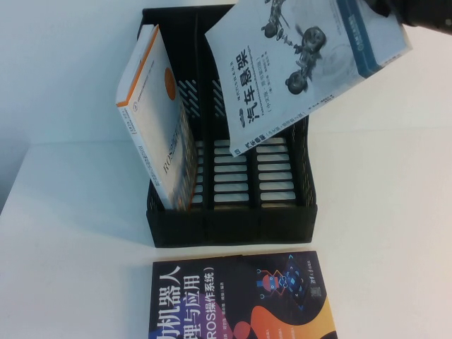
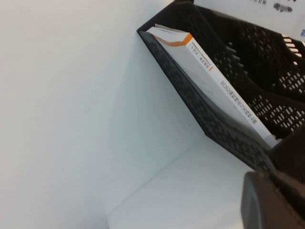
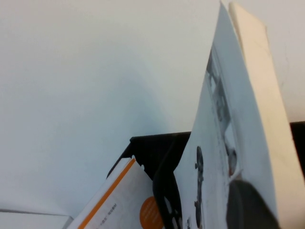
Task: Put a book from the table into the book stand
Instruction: Place the book on the book shelf
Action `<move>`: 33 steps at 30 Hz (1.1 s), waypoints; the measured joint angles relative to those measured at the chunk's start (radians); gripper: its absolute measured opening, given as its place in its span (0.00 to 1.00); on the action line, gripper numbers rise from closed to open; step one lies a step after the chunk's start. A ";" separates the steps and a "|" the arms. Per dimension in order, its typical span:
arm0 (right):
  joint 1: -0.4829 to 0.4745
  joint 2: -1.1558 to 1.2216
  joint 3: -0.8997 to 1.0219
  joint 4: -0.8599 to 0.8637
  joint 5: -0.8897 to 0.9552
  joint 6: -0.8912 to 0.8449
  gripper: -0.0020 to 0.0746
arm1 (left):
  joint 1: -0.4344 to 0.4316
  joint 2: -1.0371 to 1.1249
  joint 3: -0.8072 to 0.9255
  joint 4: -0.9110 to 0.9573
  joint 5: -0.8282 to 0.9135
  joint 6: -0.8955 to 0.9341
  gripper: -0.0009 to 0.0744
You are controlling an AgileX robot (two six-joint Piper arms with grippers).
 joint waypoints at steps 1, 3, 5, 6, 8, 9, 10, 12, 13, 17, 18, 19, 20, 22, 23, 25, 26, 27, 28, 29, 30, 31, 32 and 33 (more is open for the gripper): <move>0.000 0.006 0.000 0.002 0.000 0.000 0.20 | 0.000 0.000 0.000 0.000 0.000 0.000 0.01; 0.002 0.023 0.000 0.008 -0.001 0.000 0.20 | 0.000 0.000 0.000 0.000 0.000 0.000 0.01; 0.010 0.040 0.000 0.010 -0.006 0.000 0.20 | 0.000 0.000 0.000 0.000 0.000 0.000 0.01; 0.015 0.048 0.000 0.012 -0.010 0.000 0.20 | 0.000 0.000 0.000 0.000 0.000 0.000 0.01; 0.032 0.064 0.000 0.016 -0.023 -0.002 0.20 | 0.000 0.000 0.000 0.000 0.000 0.000 0.01; 0.043 0.073 0.000 0.016 -0.035 -0.005 0.20 | 0.000 0.000 0.000 0.000 0.000 0.000 0.01; 0.056 0.083 0.000 0.017 -0.047 -0.012 0.20 | 0.000 0.000 0.000 0.000 0.000 0.000 0.01; 0.084 0.099 0.000 0.020 -0.086 -0.033 0.20 | 0.000 0.000 0.000 0.000 0.000 0.000 0.01; 0.095 0.105 0.000 0.022 -0.105 -0.044 0.20 | 0.000 0.000 0.000 0.000 0.000 0.000 0.01; 0.140 0.129 0.000 0.030 -0.184 -0.088 0.20 | 0.000 0.000 0.000 0.000 0.000 0.000 0.01; 0.146 0.133 0.000 0.035 -0.197 -0.095 0.20 | 0.000 0.000 0.000 0.000 0.000 0.000 0.01; 0.151 0.138 0.000 0.037 -0.203 -0.101 0.20 | 0.000 0.000 0.000 0.000 0.000 0.000 0.01; 0.155 0.142 0.000 0.044 -0.207 -0.112 0.20 | 0.000 0.000 0.000 0.000 0.000 0.000 0.01; 0.157 0.152 0.000 0.053 -0.210 -0.122 0.20 | 0.000 0.000 0.000 0.000 -0.002 0.000 0.01; 0.157 0.157 0.000 0.053 -0.210 -0.127 0.20 | 0.000 0.000 0.000 0.000 -0.002 0.000 0.01; 0.157 0.167 0.000 0.057 -0.206 -0.131 0.20 | 0.000 0.000 0.000 0.000 -0.002 0.000 0.01; 0.159 0.171 0.000 0.057 -0.202 -0.133 0.20 | 0.000 0.000 0.000 0.000 -0.002 0.000 0.01; 0.159 0.174 0.000 0.057 -0.198 -0.133 0.20 | 0.000 0.000 0.000 0.000 -0.002 0.000 0.01; 0.159 0.178 0.000 0.057 -0.196 -0.134 0.20 | 0.000 0.000 0.000 0.000 -0.002 0.000 0.01; 0.159 0.180 0.000 0.058 -0.196 -0.134 0.20 | 0.000 0.000 0.000 0.000 -0.002 0.000 0.01; 0.159 0.181 0.000 0.058 -0.194 -0.135 0.20 | 0.000 0.000 0.000 0.000 -0.002 0.000 0.01; 0.159 0.183 0.000 0.058 -0.190 -0.135 0.20 | 0.000 0.000 0.000 0.000 -0.002 0.000 0.01; 0.159 0.185 0.000 0.058 -0.185 -0.135 0.20 | 0.000 0.000 0.000 0.000 -0.002 0.000 0.01; 0.159 0.189 0.000 0.058 -0.183 -0.135 0.20 | 0.000 0.000 0.000 0.000 -0.002 0.000 0.01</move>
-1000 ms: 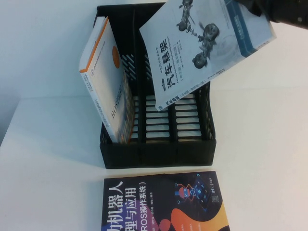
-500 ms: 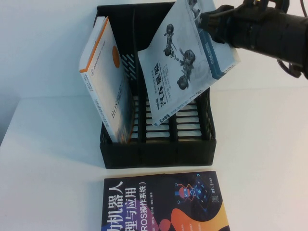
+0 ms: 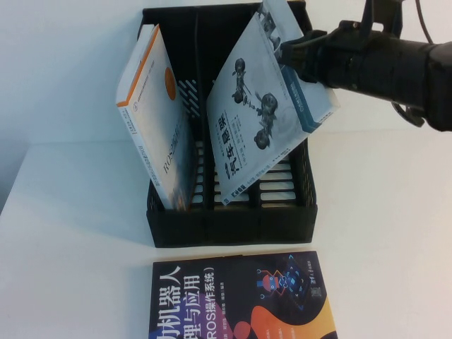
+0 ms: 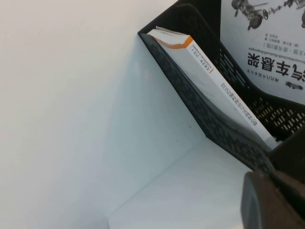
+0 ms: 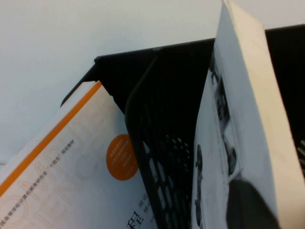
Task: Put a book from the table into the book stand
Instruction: Place the book on the book shelf
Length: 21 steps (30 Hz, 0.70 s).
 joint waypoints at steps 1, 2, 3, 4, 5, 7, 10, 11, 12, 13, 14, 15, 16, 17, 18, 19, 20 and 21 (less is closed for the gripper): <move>0.000 0.000 0.000 0.000 0.002 0.000 0.20 | 0.000 0.000 0.000 0.000 -0.002 0.000 0.01; 0.000 0.000 0.000 0.002 0.004 0.000 0.20 | 0.000 0.000 0.000 0.000 -0.002 0.000 0.01; 0.000 0.002 0.000 0.002 0.004 0.000 0.20 | 0.000 0.000 0.000 0.000 -0.002 0.000 0.01; 0.000 0.002 0.000 0.002 0.004 0.000 0.21 | 0.000 0.000 0.000 0.000 -0.002 -0.002 0.01; 0.000 0.002 0.000 0.002 0.004 0.000 0.22 | 0.000 0.000 0.000 0.000 -0.002 -0.002 0.01; 0.000 0.002 0.000 0.007 0.000 0.000 0.22 | 0.000 0.000 0.000 0.000 -0.002 -0.002 0.01; 0.000 0.002 0.000 0.015 -0.005 0.000 0.23 | 0.000 0.000 0.000 0.000 -0.002 -0.002 0.01; 0.000 0.002 0.000 0.015 -0.005 0.000 0.23 | 0.000 0.000 0.000 0.000 -0.002 -0.004 0.01; 0.000 0.002 0.000 0.017 -0.005 0.000 0.23 | 0.000 0.000 0.000 0.000 -0.002 -0.004 0.01; 0.000 0.002 0.000 0.019 -0.003 0.000 0.24 | 0.000 0.000 0.000 0.000 -0.002 -0.004 0.01; 0.000 0.002 0.000 0.021 -0.001 0.000 0.26 | 0.000 0.000 0.000 0.000 -0.002 -0.004 0.01; 0.000 0.002 0.000 0.023 -0.001 0.000 0.28 | 0.000 0.000 0.000 0.000 -0.002 -0.004 0.01; 0.000 0.002 -0.003 0.029 -0.001 0.000 0.31 | 0.000 0.000 0.000 0.000 -0.002 -0.006 0.01; 0.000 0.002 -0.004 0.031 -0.003 0.000 0.35 | 0.000 0.000 0.000 0.000 -0.002 -0.012 0.01; 0.000 0.000 -0.004 0.037 -0.005 0.000 0.40 | 0.000 0.000 0.000 0.000 -0.002 -0.015 0.01; 0.000 0.000 -0.004 0.040 -0.007 0.000 0.44 | 0.000 0.000 0.000 0.000 -0.002 -0.016 0.01; -0.002 0.000 -0.004 0.047 -0.007 0.002 0.48 | 0.000 0.000 0.000 0.000 -0.002 -0.019 0.01; -0.002 0.000 -0.004 0.053 -0.007 0.002 0.51 | 0.000 0.000 0.000 0.000 -0.002 -0.019 0.01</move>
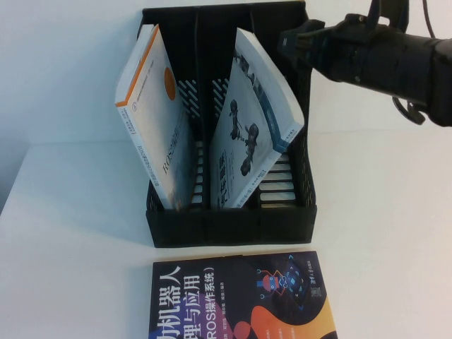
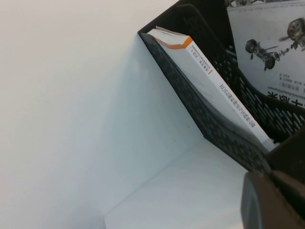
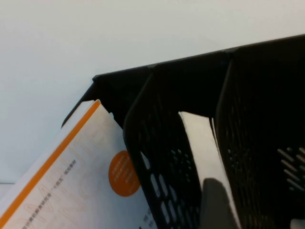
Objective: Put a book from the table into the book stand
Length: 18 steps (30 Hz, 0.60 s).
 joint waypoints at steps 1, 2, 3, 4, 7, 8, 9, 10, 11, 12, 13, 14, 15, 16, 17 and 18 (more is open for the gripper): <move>0.000 0.000 0.000 0.008 0.000 0.000 0.54 | 0.000 0.000 0.000 0.000 0.000 -0.002 0.01; 0.000 0.000 0.000 0.015 0.000 0.000 0.55 | 0.000 0.000 0.000 0.000 0.000 -0.003 0.01; 0.000 0.000 0.000 0.021 0.000 0.000 0.56 | 0.000 0.000 0.000 0.000 0.000 -0.003 0.01; 0.000 0.000 0.000 0.023 0.000 0.000 0.56 | 0.000 0.000 0.000 0.000 0.000 -0.003 0.01; 0.000 -0.002 -0.008 0.027 0.002 0.000 0.57 | 0.000 0.000 0.000 0.000 0.000 -0.004 0.01; 0.000 -0.004 -0.013 0.029 0.007 0.000 0.57 | 0.000 0.000 0.000 0.000 0.000 -0.004 0.01; 0.000 -0.011 -0.018 0.029 0.012 0.000 0.57 | 0.000 0.000 0.000 0.000 0.000 -0.004 0.01; 0.000 -0.017 -0.024 0.031 0.019 0.000 0.57 | 0.000 0.000 0.000 0.000 0.000 -0.004 0.01; 0.000 -0.028 -0.031 0.031 0.025 0.000 0.57 | 0.000 0.000 0.000 0.003 0.000 -0.004 0.01; 0.000 -0.041 -0.039 0.031 0.031 0.000 0.56 | 0.000 0.000 0.000 0.005 0.000 -0.004 0.01; 0.000 -0.055 -0.046 0.031 0.038 0.000 0.54 | 0.000 0.000 0.000 0.007 0.000 -0.004 0.01; 0.000 -0.073 -0.053 0.031 0.046 -0.002 0.51 | 0.000 0.000 0.000 0.007 0.000 -0.004 0.01; 0.000 -0.092 -0.057 0.031 0.051 -0.002 0.47 | 0.000 0.000 0.000 0.008 0.000 -0.004 0.01; 0.000 -0.113 -0.059 0.031 0.056 -0.002 0.41 | 0.000 0.000 0.000 0.009 0.000 -0.004 0.01; 0.000 -0.132 -0.059 0.031 0.061 -0.002 0.35 | 0.000 0.000 0.000 0.011 0.000 -0.004 0.01; 0.000 -0.154 -0.059 0.031 0.068 -0.005 0.27 | 0.000 0.000 0.000 0.011 0.000 -0.004 0.01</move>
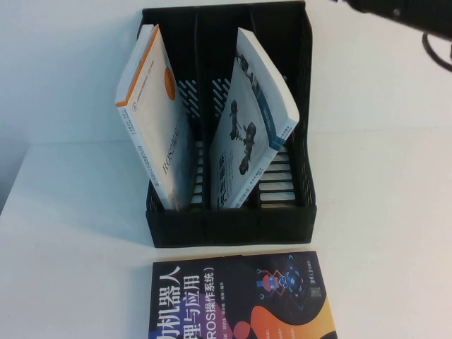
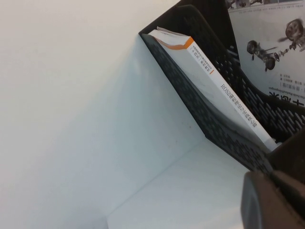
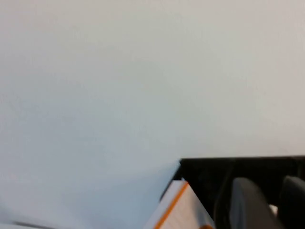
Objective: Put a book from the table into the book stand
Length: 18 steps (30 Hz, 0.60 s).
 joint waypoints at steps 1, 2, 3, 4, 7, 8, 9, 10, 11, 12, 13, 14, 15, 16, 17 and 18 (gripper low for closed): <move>0.000 -0.022 0.000 0.000 0.008 -0.002 0.19 | 0.000 0.000 0.000 0.002 0.000 0.000 0.01; 0.000 -0.039 0.000 0.000 0.016 -0.003 0.14 | 0.000 0.000 0.000 0.005 0.000 -0.002 0.01; 0.000 -0.059 0.000 -0.002 0.028 -0.005 0.11 | 0.000 0.000 0.000 0.008 0.000 -0.002 0.01; 0.000 -0.078 0.000 -0.010 0.043 -0.005 0.08 | 0.000 0.000 0.000 0.008 0.000 -0.002 0.01; 0.000 -0.112 0.000 -0.086 0.114 -0.002 0.05 | 0.000 0.000 0.000 0.009 0.000 -0.002 0.01; 0.000 -0.118 0.000 -0.131 0.148 0.009 0.04 | 0.000 0.000 0.000 0.010 0.000 -0.002 0.01; 0.000 -0.121 0.000 -0.200 0.185 0.034 0.04 | 0.000 0.000 0.000 0.010 0.000 -0.002 0.01; 0.000 -0.123 0.002 -0.283 0.226 0.077 0.04 | 0.000 0.000 0.000 0.010 0.000 -0.002 0.01; 0.000 -0.123 0.005 -0.375 0.264 0.123 0.04 | 0.000 0.000 0.000 0.011 0.000 -0.002 0.01; 0.000 -0.123 0.015 -0.473 0.315 0.194 0.04 | 0.000 0.000 0.002 0.015 0.000 -0.002 0.01; 0.000 -0.123 0.025 -0.573 0.373 0.272 0.04 | 0.000 0.000 0.004 0.015 0.000 -0.002 0.01; 0.000 -0.123 0.034 -0.651 0.423 0.351 0.03 | 0.000 0.000 0.004 0.018 0.000 -0.002 0.01; 0.000 -0.123 0.044 -0.742 0.487 0.424 0.03 | 0.000 0.000 0.004 0.019 0.000 -0.002 0.01; 0.000 -0.123 0.055 -0.825 0.550 0.488 0.03 | 0.000 0.000 0.004 0.019 0.000 -0.002 0.01; 0.000 -0.123 0.066 -0.883 0.595 0.533 0.03 | 0.000 0.000 0.004 0.019 0.000 -0.002 0.01; 0.000 -0.123 0.079 -0.948 0.643 0.583 0.03 | 0.000 0.000 0.004 0.020 0.000 -0.002 0.01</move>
